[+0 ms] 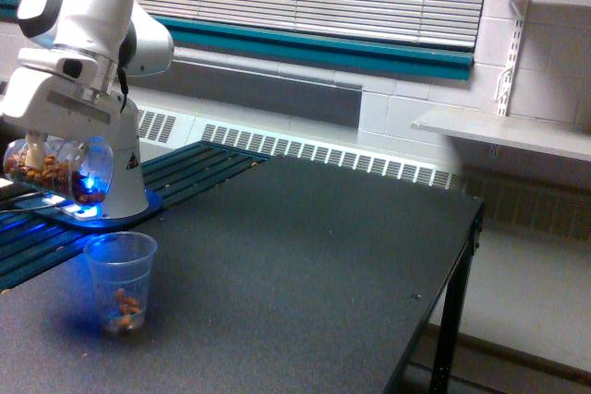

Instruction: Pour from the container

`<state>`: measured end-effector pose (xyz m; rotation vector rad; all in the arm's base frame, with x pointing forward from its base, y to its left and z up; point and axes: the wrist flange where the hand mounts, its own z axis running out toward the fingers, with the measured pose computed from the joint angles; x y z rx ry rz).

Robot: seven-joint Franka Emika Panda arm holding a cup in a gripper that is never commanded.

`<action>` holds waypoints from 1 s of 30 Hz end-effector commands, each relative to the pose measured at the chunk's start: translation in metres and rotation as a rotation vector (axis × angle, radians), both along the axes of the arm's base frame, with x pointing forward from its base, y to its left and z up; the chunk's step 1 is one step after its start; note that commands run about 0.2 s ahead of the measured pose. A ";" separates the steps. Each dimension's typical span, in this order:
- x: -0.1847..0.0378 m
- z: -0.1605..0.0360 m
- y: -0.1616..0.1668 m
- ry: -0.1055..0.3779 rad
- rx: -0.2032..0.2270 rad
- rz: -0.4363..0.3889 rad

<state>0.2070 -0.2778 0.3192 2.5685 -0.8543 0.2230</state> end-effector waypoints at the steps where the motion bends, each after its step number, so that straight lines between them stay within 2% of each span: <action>1: 0.003 -0.001 0.002 0.011 -0.010 0.009; 12: 0.002 -0.002 0.000 0.042 -0.024 0.025; 30: 0.007 0.001 0.001 0.067 -0.038 0.040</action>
